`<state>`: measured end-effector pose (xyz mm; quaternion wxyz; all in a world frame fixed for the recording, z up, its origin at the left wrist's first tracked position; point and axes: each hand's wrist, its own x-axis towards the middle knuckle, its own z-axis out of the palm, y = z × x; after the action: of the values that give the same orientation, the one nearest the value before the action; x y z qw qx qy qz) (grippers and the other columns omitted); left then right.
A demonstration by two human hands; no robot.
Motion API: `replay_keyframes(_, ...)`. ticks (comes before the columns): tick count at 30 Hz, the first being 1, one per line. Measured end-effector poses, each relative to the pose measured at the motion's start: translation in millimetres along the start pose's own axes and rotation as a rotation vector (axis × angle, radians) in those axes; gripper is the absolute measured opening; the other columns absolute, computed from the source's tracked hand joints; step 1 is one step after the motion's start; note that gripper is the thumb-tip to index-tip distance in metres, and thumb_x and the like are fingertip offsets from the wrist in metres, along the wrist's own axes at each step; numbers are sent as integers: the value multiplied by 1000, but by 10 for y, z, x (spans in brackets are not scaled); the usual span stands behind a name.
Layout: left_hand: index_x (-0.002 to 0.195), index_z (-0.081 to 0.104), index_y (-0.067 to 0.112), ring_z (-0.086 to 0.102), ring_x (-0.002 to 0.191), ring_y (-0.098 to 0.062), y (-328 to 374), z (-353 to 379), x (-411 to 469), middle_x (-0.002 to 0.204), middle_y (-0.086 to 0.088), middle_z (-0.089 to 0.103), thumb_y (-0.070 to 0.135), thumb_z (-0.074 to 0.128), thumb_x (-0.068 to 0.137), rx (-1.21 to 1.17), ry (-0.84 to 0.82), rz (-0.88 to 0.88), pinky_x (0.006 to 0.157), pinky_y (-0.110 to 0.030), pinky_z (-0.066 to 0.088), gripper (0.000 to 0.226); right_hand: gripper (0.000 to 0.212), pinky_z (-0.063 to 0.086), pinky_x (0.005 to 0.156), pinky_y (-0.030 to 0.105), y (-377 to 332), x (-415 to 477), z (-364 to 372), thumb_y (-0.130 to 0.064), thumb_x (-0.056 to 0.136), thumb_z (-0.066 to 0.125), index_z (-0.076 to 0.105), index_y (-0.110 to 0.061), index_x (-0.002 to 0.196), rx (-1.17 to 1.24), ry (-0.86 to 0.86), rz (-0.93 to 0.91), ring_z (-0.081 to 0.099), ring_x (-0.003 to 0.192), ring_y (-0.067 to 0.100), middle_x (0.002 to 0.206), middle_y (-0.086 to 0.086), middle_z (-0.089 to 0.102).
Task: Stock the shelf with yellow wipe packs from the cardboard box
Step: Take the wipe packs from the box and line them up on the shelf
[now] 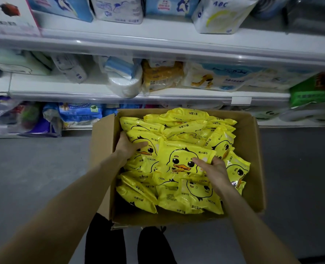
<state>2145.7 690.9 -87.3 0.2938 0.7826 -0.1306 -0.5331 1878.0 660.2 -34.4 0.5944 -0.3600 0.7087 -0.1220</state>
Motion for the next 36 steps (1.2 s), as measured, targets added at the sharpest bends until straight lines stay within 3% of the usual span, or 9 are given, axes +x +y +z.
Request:
replay_keyframes(2,133,36,15,49,115,-22,41,25,-9,124,-2,49,16,82,69,-9,-19,16,93,-36,43,78,45,41,91,34,19,-1,-14,-42,67,78,52,-15,92,-4,20,-16,50,106,20,102,5,54)
replay_keyframes(4,120,45,16,47,107,-19,61,40,-25,122,-1,45,19,82,69,62,-20,44,94,-36,43,63,56,40,77,29,29,-34,-24,-55,52,77,36,-27,77,-3,15,-20,45,83,11,85,-6,41)
replay_keyframes(9,80,45,18,48,88,-20,80,-117,-192,96,-4,51,22,82,69,297,-60,139,71,-29,39,39,58,39,91,38,8,-205,-123,-48,53,79,49,-15,90,10,24,-48,48,98,21,93,-1,49)
replay_keyframes(13,97,61,15,53,90,-21,208,-388,-485,102,-6,58,25,82,69,321,-116,215,72,-29,42,36,100,28,111,41,-257,-462,-143,-41,70,78,26,-3,146,16,15,-103,29,139,28,153,12,28)
replay_keyframes(17,90,71,15,63,84,-20,542,-789,-879,87,-2,69,43,81,63,370,-43,356,75,-35,53,40,91,33,103,38,-681,-725,-80,-38,70,77,33,2,139,-30,-25,-188,36,131,29,139,11,41)
replay_keyframes(20,68,67,16,56,55,-7,914,-1148,-1304,50,14,60,27,81,69,350,0,453,50,-16,42,19,101,40,93,39,-1108,-1073,21,-59,52,81,47,6,122,-95,-80,-329,49,113,32,116,9,53)
replay_keyframes(23,61,60,18,49,43,-2,1306,-1539,-1762,42,11,55,26,79,73,364,69,565,41,-12,33,24,79,41,97,37,-1547,-1396,124,-36,69,78,46,-1,131,-77,-120,-431,47,125,30,130,8,53)
replay_keyframes(27,59,59,19,46,55,-13,1738,-2140,-2306,55,2,53,25,79,73,365,215,723,46,-17,32,25,17,44,60,20,-2182,-1871,277,-20,79,73,60,-15,88,-87,-206,-645,63,92,21,85,-4,64)
replay_keyframes(36,59,63,23,46,56,-13,2481,-3394,-3158,59,0,56,30,81,70,305,435,911,55,-26,33,22,13,49,54,15,-3283,-2774,896,-4,78,72,64,-14,80,1,-294,-929,62,72,17,76,-2,68)
